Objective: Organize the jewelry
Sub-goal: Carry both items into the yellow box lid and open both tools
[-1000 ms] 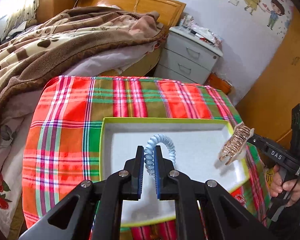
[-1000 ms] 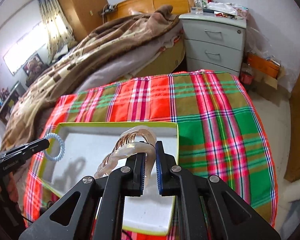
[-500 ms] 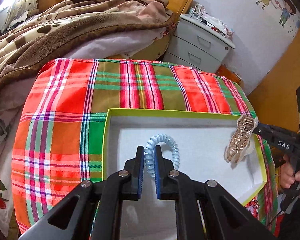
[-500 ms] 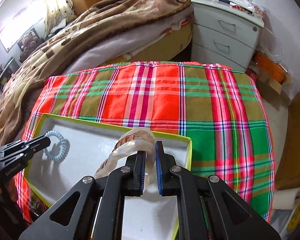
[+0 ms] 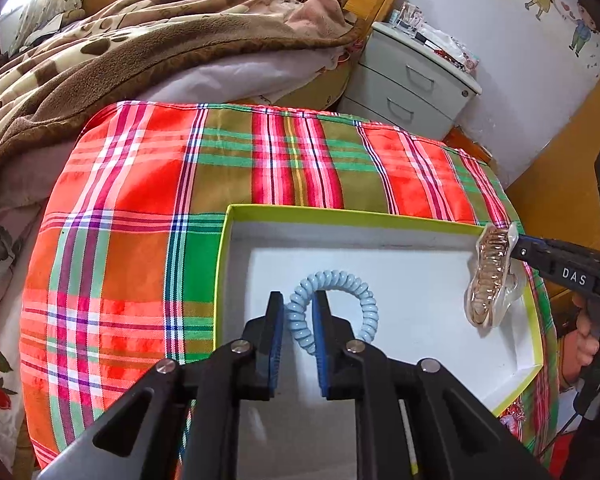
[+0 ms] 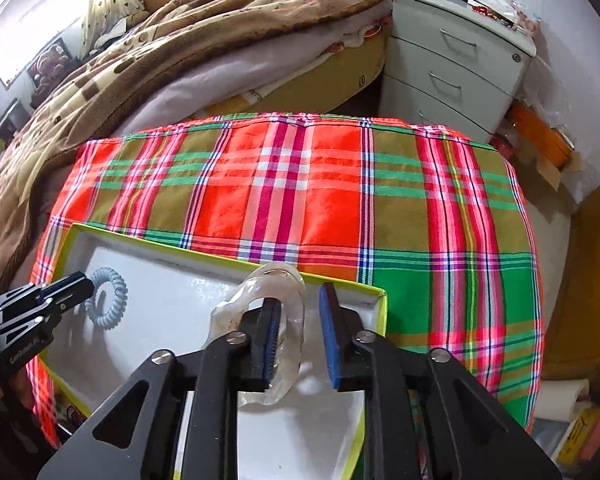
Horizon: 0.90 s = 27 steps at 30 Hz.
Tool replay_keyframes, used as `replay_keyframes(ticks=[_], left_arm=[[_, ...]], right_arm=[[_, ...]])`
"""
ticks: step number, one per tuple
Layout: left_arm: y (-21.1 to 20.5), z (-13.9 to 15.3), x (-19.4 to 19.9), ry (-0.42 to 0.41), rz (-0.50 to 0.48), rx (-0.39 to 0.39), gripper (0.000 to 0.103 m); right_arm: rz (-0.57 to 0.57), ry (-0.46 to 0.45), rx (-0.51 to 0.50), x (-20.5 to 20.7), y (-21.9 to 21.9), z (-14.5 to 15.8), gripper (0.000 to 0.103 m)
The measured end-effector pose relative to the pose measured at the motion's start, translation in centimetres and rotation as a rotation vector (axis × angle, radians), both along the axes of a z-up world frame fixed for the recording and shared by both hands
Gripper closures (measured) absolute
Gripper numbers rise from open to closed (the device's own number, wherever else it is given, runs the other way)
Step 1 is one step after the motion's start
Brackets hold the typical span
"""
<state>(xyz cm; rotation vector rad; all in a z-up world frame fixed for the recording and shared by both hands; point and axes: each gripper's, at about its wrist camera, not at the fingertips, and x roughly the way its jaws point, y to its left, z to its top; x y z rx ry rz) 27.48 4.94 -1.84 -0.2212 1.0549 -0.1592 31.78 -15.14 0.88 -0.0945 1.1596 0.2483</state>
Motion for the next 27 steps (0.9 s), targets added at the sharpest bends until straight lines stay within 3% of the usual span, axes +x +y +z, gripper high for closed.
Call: replay_keyframes(ticks=[2, 4, 6, 16, 20, 27], left_arm=[[0.0, 0.0, 0.0, 0.002, -0.003, 0.002, 0.085], [0.0, 0.1, -0.1, 0.002, -0.005, 0.005, 0.082], [-0.2, 0.2, -0.2, 0.0, -0.006, 0.013, 0.077], [-0.1, 0.7, -0.9, -0.007, 0.001, 0.022, 0.076], [0.1, 1.4, -1.4, -0.026, 0.002, 0.01, 0.076], [0.8, 1.6, -2.2, -0.034, 0.029, 0.016, 0.072]], right_arm=[[0.005, 0.004, -0.013, 0.1, 0.1, 0.0, 0.079], [0.015, 0.023, -0.011, 0.3, 0.2, -0.1, 0.064], [0.017, 0.036, 0.001, 0.5, 0.0, 0.1, 0.058], [0.008, 0.034, -0.02, -0.1, -0.4, 1.0, 0.057], [-0.043, 0.013, 0.049, -0.7, -1.6, 2.2, 0.057], [0.024, -0.067, 0.105, -3.4, 0.7, 2.5, 0.057]])
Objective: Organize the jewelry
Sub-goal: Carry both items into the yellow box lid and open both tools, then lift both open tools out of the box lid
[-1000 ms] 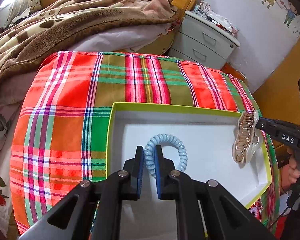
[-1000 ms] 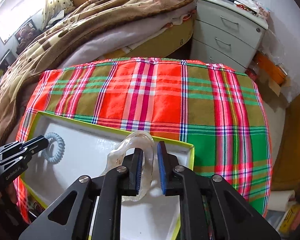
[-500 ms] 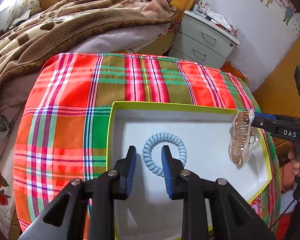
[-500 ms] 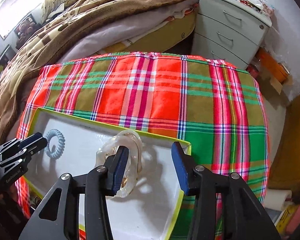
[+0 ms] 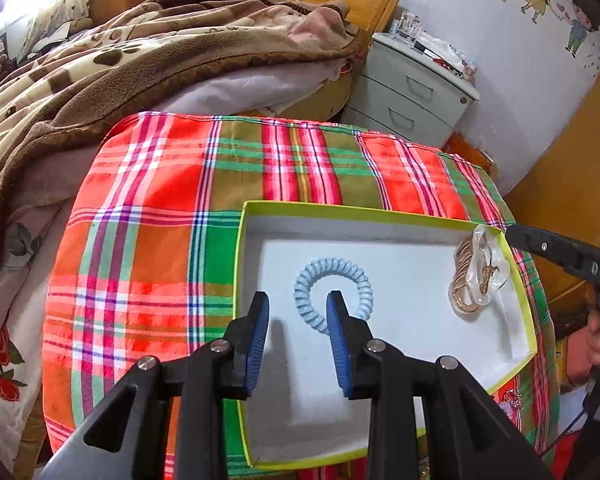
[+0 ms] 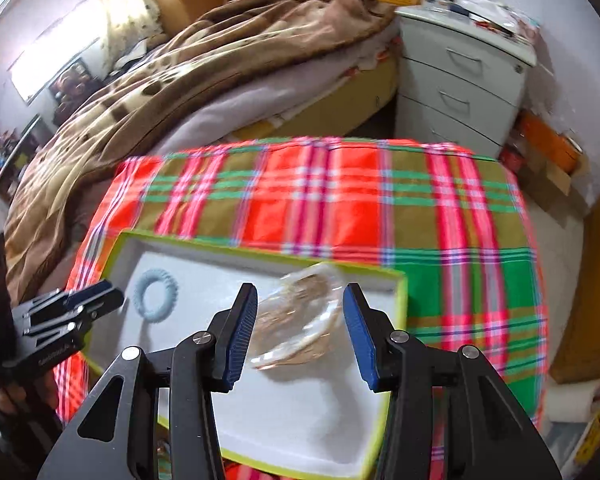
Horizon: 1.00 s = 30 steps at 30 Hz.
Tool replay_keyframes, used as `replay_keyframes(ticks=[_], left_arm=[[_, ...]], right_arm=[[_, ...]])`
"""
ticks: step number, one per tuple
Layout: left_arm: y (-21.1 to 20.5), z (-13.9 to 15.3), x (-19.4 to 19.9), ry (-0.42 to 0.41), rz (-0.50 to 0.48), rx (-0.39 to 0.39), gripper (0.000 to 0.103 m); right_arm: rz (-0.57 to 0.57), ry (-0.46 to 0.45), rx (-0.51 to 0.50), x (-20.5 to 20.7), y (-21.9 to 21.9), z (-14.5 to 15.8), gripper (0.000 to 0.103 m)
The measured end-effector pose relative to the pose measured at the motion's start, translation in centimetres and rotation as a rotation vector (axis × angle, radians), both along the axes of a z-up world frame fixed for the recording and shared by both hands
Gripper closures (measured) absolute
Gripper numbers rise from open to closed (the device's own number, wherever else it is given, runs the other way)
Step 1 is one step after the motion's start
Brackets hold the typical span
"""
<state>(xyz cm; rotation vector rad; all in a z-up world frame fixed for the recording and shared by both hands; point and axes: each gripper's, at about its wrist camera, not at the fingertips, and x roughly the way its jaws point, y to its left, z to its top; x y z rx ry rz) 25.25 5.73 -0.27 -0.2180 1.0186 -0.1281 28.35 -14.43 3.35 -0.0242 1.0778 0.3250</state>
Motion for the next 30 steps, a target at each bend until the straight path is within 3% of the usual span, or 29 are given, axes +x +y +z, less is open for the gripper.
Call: replay_keyframes(ticks=[5, 18, 30], left_arm=[[0.0, 0.1, -1.1, 0.0, 0.009, 0.014, 0.068], [0.2, 2.1, -5.4, -0.06, 0.0, 0.035, 0.066], [2.1, 1.7, -8.9, -0.042, -0.007, -0.033, 0.065]], right_arm=[[0.029, -0.021, -0.092, -0.8, 1.9, -1.6, 0.057], [-0.076, -0.068, -0.286, -1.5, -1.9, -1.8, 0.057], [-0.049, -0.217, -0.12, -7.4, -2.7, 1.9, 0.057]])
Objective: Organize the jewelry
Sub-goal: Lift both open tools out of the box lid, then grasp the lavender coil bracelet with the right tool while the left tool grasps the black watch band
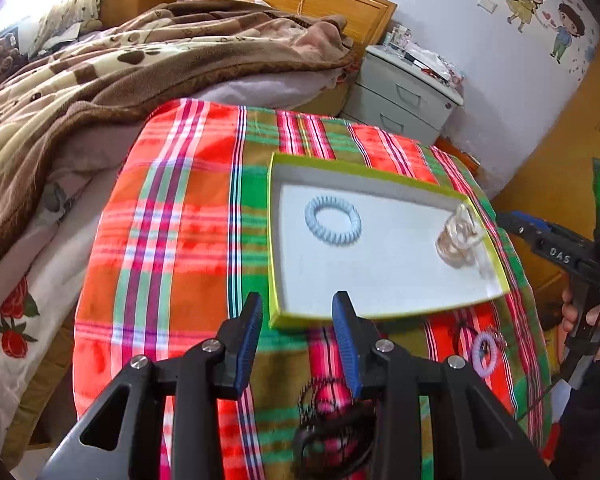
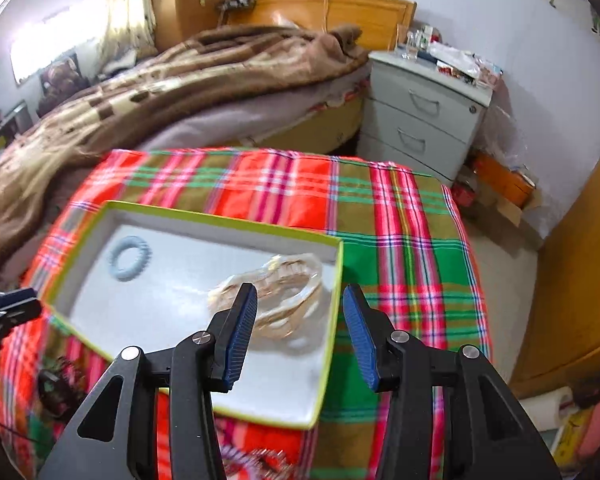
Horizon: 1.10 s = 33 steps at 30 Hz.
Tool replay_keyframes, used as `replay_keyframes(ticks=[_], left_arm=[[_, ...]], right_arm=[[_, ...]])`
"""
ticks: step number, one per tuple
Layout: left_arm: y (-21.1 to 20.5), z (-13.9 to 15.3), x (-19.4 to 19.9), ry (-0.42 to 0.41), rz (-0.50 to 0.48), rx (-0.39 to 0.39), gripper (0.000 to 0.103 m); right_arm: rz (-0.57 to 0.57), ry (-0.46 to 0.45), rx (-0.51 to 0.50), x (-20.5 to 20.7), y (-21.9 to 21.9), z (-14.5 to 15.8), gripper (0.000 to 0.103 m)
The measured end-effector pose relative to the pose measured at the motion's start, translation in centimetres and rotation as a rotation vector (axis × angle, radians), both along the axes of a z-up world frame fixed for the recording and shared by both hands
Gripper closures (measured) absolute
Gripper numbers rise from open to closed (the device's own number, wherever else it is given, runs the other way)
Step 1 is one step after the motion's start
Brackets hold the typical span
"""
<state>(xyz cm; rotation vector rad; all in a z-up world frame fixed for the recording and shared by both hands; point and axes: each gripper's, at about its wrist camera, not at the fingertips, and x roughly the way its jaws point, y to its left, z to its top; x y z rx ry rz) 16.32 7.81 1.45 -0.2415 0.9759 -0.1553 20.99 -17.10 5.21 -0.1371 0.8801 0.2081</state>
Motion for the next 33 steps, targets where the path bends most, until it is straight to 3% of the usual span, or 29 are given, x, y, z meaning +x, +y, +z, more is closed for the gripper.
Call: replay_keyframes(ticks=[2, 6, 15, 21, 23, 27, 33], left_arm=[[0.1, -0.2, -0.8, -0.005, -0.022, -0.013, 0.065], [0.2, -0.6, -2.7, -0.006, -0.068, -0.016, 0.053], [0.2, -2.1, -6.1, 0.021, -0.107, -0.052, 0.053], [0.5, -2.6, -7.7, 0.029, -0.106, -0.106, 0.054], [0.5, -2.7, -7.9, 0.037, -0.111, -0.108, 0.054], [0.6, -3.2, -8.3, 0.053, -0.104, -0.112, 0.054], [0.6, -3.2, -8.9, 0.042, -0.092, -0.084, 0.054]], right_arm=[[0.011, -0.019, 0.031, -1.4, 0.0, 0.1, 0.057], [0.0, -0.056, 0.095, -4.7, -0.7, -0.3, 0.057], [-0.07, -0.01, 0.111, -10.0, -3.0, -3.6, 0.057], [-0.088, 0.054, 0.162, -11.0, -3.1, -5.7, 0.057], [-0.081, 0.053, 0.177, -11.1, -2.9, -5.8, 0.057], [-0.076, 0.054, 0.18, -11.1, -2.3, -6.1, 0.07], [-0.105, 0.005, 0.187, -12.2, -2.1, -5.8, 0.071]])
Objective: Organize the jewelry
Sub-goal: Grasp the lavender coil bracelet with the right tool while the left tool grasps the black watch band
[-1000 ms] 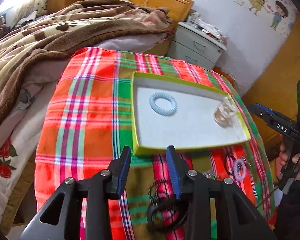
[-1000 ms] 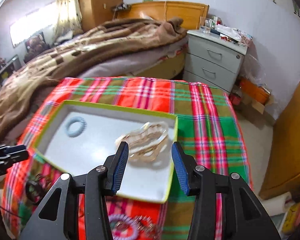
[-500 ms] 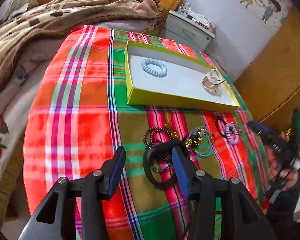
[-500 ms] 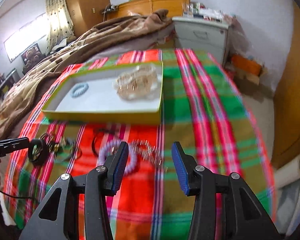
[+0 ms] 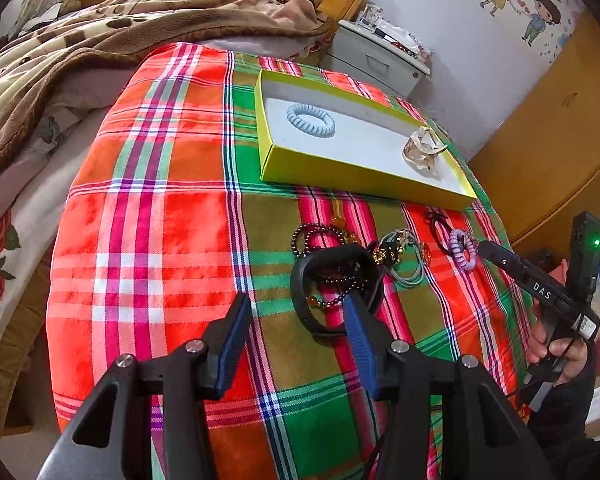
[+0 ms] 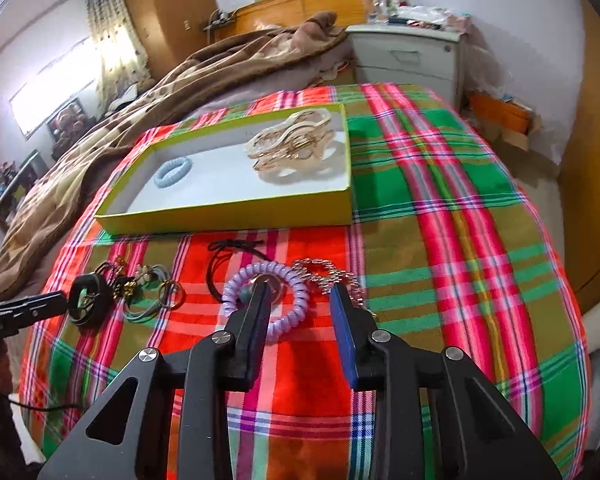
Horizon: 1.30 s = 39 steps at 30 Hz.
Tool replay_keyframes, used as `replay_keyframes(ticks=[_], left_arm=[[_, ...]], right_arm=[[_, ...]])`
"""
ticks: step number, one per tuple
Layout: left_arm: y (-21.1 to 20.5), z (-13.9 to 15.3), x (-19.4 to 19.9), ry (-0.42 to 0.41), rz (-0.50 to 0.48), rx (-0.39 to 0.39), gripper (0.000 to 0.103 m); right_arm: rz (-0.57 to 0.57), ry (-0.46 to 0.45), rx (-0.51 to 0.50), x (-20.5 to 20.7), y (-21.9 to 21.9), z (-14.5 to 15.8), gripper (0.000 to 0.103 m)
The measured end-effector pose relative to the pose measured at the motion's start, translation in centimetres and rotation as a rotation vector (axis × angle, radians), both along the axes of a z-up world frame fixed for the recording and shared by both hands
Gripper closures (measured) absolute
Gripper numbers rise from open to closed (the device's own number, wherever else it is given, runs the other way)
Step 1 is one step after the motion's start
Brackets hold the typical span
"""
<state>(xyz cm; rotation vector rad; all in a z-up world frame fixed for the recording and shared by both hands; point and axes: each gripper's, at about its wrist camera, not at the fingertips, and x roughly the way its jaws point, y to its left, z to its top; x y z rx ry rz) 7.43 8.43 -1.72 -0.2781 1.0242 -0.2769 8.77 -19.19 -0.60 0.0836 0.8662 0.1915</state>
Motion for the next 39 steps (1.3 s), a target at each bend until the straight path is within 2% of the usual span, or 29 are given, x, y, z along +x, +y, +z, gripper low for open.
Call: replay_keyframes(ticks=[3, 10, 14, 16, 22, 29, 32, 35, 36, 39], left_arm=[[0.1, 0.0, 0.0, -0.004, 0.008, 0.014, 0.054], [-0.5, -0.5, 0.2, 0.015, -0.004, 0.007, 0.054], [-0.7, -0.5, 0.4, 0.018, -0.001, 0.015, 0.054], [-0.7, -0.5, 0.5, 0.019, 0.002, 0.021, 0.054], [-0.8, -0.5, 0.8, 0.018, 0.004, 0.026, 0.054], [-1.4, -0.5, 1.6, 0.012, -0.014, 0.067, 0.054], [-1.8, -0.4, 2.1, 0.006, -0.019, 0.108, 0.059], [-2.3, -0.5, 2.4, 0.007, -0.023, 0.163, 0.069], [-2.4, -0.6, 2.5, 0.009, -0.022, 0.167, 0.077], [-2.6, -0.6, 2.6, 0.014, -0.037, 0.154, 0.086]], right_arm=[[0.023, -0.026, -0.005, -0.9, 0.3, 0.3, 0.071], [0.01, 0.078, 0.026, 0.8, 0.5, -1.4, 0.072], [0.003, 0.086, 0.012, 1.2, 0.6, -1.7, 0.086], [0.001, 0.086, 0.009, 1.3, 0.6, -1.6, 0.091], [-0.005, 0.069, 0.009, 1.1, 0.3, -1.4, 0.093], [-0.019, 0.017, 0.074, 0.1, -0.8, -0.4, 0.093], [-0.025, -0.003, 0.099, -0.1, -1.1, 0.2, 0.093], [-0.029, -0.015, 0.117, -0.4, -1.4, 0.5, 0.093], [-0.03, -0.019, 0.118, -0.4, -1.4, 0.6, 0.093], [-0.033, -0.024, 0.122, -0.3, -1.4, 0.9, 0.093]])
